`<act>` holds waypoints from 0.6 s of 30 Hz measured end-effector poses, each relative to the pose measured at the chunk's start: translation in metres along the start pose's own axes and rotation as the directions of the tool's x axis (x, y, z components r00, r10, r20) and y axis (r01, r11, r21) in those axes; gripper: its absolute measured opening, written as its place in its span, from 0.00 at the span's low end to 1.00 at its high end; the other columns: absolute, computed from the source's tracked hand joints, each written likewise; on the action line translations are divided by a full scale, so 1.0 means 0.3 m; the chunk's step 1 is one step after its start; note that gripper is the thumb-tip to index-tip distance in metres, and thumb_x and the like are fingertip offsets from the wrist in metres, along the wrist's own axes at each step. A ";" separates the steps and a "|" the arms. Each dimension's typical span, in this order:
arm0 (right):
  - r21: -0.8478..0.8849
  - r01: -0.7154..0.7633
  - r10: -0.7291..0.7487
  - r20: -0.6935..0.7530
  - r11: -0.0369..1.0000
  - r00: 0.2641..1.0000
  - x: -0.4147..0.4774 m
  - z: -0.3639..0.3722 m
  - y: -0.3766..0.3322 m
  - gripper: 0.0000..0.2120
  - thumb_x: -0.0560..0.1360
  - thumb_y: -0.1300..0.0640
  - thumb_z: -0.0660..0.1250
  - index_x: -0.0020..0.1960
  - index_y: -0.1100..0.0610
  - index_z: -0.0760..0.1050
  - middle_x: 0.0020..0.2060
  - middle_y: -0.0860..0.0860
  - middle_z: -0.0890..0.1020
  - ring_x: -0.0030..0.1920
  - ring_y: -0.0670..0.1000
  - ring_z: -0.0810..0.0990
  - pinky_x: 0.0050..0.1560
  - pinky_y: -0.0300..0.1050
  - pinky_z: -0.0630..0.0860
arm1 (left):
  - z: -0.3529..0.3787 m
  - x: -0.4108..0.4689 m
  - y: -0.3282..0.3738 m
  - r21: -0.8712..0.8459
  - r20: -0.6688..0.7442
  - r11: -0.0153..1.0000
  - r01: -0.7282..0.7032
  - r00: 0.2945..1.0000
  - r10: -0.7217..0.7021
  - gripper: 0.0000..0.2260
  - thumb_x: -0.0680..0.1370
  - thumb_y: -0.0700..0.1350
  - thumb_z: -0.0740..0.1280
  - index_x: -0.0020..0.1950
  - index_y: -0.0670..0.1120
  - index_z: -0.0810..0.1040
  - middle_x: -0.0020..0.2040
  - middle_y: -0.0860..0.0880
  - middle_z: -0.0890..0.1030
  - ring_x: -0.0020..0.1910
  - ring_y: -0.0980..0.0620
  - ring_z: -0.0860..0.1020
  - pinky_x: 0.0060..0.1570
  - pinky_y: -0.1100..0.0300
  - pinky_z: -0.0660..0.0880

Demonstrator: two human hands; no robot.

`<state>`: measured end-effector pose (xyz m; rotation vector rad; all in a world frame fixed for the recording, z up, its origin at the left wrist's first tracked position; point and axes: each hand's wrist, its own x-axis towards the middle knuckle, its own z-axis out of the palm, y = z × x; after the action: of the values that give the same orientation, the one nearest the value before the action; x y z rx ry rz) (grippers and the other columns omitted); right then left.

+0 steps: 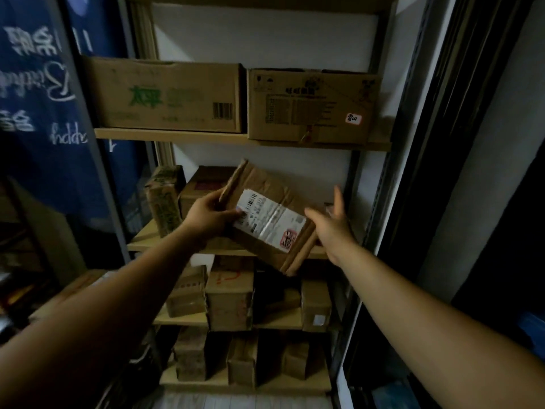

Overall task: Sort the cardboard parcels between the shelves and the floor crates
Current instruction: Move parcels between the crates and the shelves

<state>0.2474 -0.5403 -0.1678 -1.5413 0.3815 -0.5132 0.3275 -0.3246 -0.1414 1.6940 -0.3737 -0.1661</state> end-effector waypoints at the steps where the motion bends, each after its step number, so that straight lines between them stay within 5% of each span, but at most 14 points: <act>1: -0.053 0.034 -0.031 0.047 0.998 0.998 -0.010 0.008 -0.015 0.29 0.78 0.57 0.65 0.75 0.44 0.58 0.64 0.52 0.73 0.61 0.56 0.76 0.54 0.50 0.76 | -0.025 -0.017 0.016 0.064 0.025 0.998 -0.009 1.000 0.008 0.21 0.75 0.40 0.69 0.67 0.50 0.71 0.49 0.51 0.79 0.44 0.52 0.81 0.31 0.63 0.78; 5: -0.176 0.077 -0.078 0.001 0.981 0.997 -0.072 0.096 -0.008 0.09 0.80 0.56 0.60 0.57 0.53 0.77 0.44 0.48 0.81 0.48 0.52 0.82 0.46 0.44 0.78 | -0.088 -0.056 0.031 0.095 -0.041 0.995 -0.028 0.999 0.032 0.24 0.74 0.41 0.70 0.69 0.51 0.69 0.52 0.51 0.78 0.46 0.52 0.80 0.35 0.59 0.79; 8: -0.081 0.013 -0.025 -0.142 0.997 0.990 -0.115 0.183 0.005 0.08 0.80 0.52 0.60 0.45 0.48 0.76 0.43 0.49 0.83 0.45 0.52 0.82 0.50 0.52 0.81 | -0.129 -0.088 0.000 -0.033 -0.241 0.996 -0.078 0.968 0.068 0.29 0.70 0.43 0.74 0.67 0.54 0.65 0.59 0.49 0.75 0.45 0.51 0.80 0.35 0.58 0.79; 10: 0.036 -0.046 0.052 -0.194 0.998 0.980 -0.140 0.249 0.006 0.08 0.80 0.51 0.59 0.44 0.48 0.75 0.45 0.51 0.83 0.46 0.53 0.82 0.51 0.55 0.81 | -0.138 -0.136 -0.028 -0.080 -0.213 0.996 -0.031 0.977 0.013 0.25 0.71 0.46 0.73 0.62 0.54 0.63 0.56 0.50 0.76 0.44 0.52 0.80 0.34 0.56 0.77; 14: 0.112 -0.139 0.152 -0.126 0.984 0.980 -0.219 0.369 -0.015 0.15 0.80 0.49 0.57 0.67 0.48 0.68 0.58 0.52 0.79 0.54 0.54 0.79 0.53 0.53 0.78 | -0.186 -0.201 -0.069 -0.082 -0.052 0.993 0.081 0.995 -0.085 0.16 0.80 0.50 0.61 0.68 0.56 0.64 0.57 0.53 0.75 0.46 0.56 0.75 0.44 0.51 0.76; 16: -0.039 -0.120 0.118 -0.039 0.992 0.992 -0.272 0.405 -0.035 0.22 0.81 0.49 0.55 0.75 0.45 0.58 0.66 0.51 0.73 0.63 0.55 0.74 0.60 0.53 0.73 | -0.249 -0.198 -0.067 -0.162 -0.051 0.984 0.077 0.995 -0.087 0.16 0.82 0.51 0.57 0.70 0.57 0.65 0.59 0.51 0.77 0.51 0.52 0.77 0.50 0.46 0.77; 18: -0.165 -0.021 0.031 0.058 0.986 0.998 -0.329 0.424 -0.056 0.24 0.82 0.52 0.54 0.77 0.47 0.54 0.70 0.49 0.68 0.69 0.53 0.68 0.63 0.48 0.67 | -0.294 -0.205 -0.052 -0.220 -0.046 0.972 0.078 0.995 -0.090 0.15 0.82 0.51 0.55 0.69 0.59 0.67 0.55 0.53 0.78 0.49 0.52 0.78 0.42 0.52 0.77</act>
<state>0.2321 -0.3796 -0.1585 -1.7052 0.4051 -0.4217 0.3006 -0.2195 -0.1488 1.4947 -0.2329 -0.2135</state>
